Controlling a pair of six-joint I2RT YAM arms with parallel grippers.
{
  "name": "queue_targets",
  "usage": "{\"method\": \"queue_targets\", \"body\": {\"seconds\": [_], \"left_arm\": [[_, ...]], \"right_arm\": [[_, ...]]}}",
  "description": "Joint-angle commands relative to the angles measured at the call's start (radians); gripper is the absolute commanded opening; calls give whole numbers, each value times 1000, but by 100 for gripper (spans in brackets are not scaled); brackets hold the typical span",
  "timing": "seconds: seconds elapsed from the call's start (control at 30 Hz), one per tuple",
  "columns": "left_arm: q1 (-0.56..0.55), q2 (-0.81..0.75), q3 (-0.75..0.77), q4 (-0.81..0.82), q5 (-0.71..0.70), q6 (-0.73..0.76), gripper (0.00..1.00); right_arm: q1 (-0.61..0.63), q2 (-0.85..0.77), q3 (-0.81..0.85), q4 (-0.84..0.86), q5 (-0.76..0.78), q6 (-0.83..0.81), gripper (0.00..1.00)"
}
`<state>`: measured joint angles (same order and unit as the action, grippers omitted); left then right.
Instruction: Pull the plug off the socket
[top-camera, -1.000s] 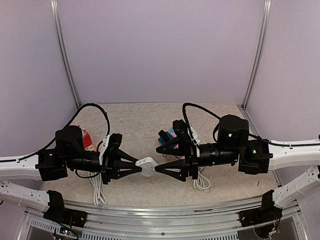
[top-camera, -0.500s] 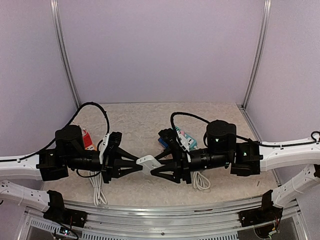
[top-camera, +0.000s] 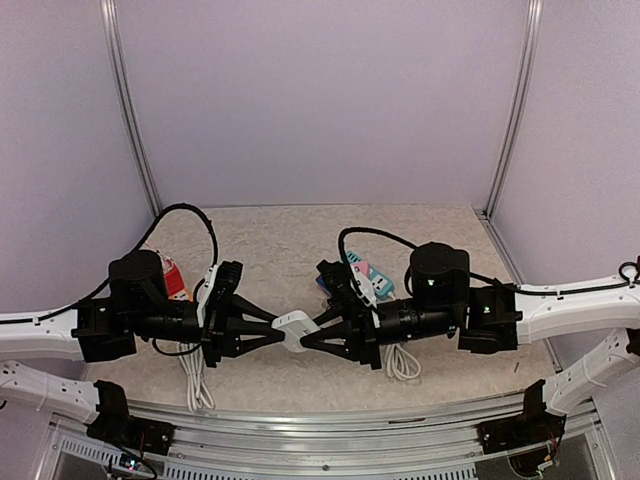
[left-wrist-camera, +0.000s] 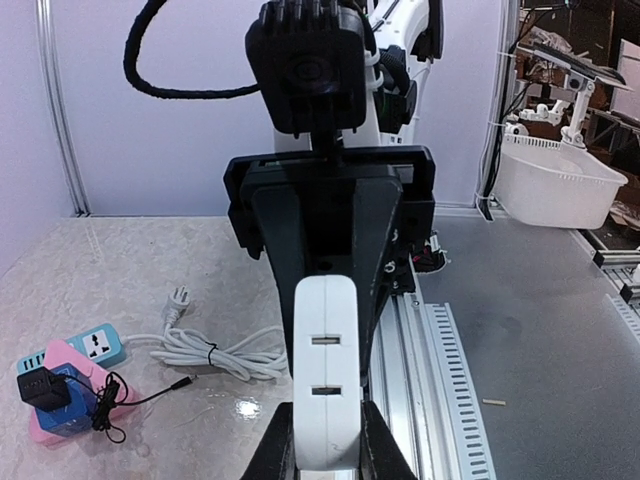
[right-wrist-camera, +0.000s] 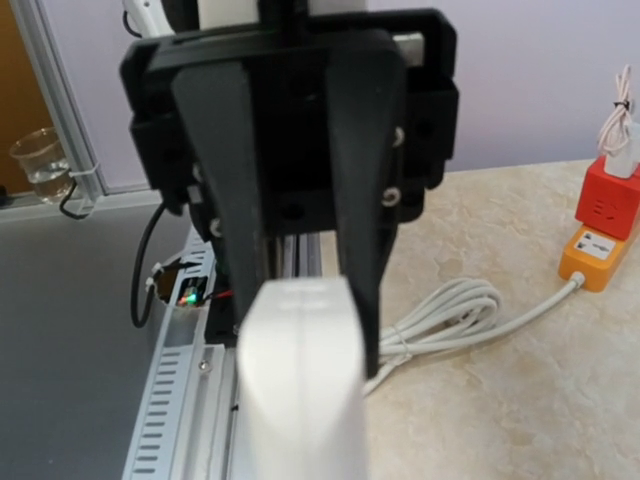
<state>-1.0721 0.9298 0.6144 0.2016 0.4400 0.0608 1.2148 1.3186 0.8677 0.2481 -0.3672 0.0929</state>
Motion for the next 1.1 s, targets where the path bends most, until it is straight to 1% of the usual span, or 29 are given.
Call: {"method": "queue_targets", "body": {"seconds": [0.0, 0.03, 0.07, 0.13, 0.17, 0.2, 0.23, 0.3, 0.33, 0.5, 0.63, 0.77, 0.9, 1.07], "left_arm": [[4, -11, -8, 44, -44, 36, 3], [3, -11, -8, 45, -50, 34, 7], [4, -10, -8, 44, -59, 31, 16], [4, -11, -8, 40, -84, 25, 39], [3, -14, -9, 39, -99, 19, 49], [3, -17, -12, 43, -115, 14, 65], [3, -22, -16, 48, -129, 8, 79], [6, -35, -23, 56, -150, 5, 97], [6, -42, -26, 56, -161, 4, 98], [7, -51, -25, 58, -201, -13, 99], [6, -48, -25, 52, -226, -16, 99], [6, -48, -32, 49, -258, -26, 99], [7, -48, -41, 60, -263, -33, 99], [5, -49, -58, 77, -260, -34, 99]], "right_arm": [[-22, -24, -27, 46, 4, 72, 0], [-28, -27, -30, 51, 2, 81, 0], [-35, -33, -35, 58, -4, 89, 0], [-53, -44, -43, 70, -7, 109, 0], [-68, -50, -47, 74, -6, 121, 0], [-85, -55, -50, 78, -4, 133, 0], [-104, -59, -55, 78, 0, 145, 0], [-161, -66, -59, 65, 6, 172, 0], [-199, -69, -59, 54, 14, 188, 0], [-450, -78, -88, 63, 20, 286, 0], [-655, -31, -72, 64, -16, 336, 0], [-822, 101, -19, 43, -48, 355, 0], [-970, 282, 64, 39, -88, 393, 0], [-1074, 521, 203, 71, -171, 469, 0]]}}
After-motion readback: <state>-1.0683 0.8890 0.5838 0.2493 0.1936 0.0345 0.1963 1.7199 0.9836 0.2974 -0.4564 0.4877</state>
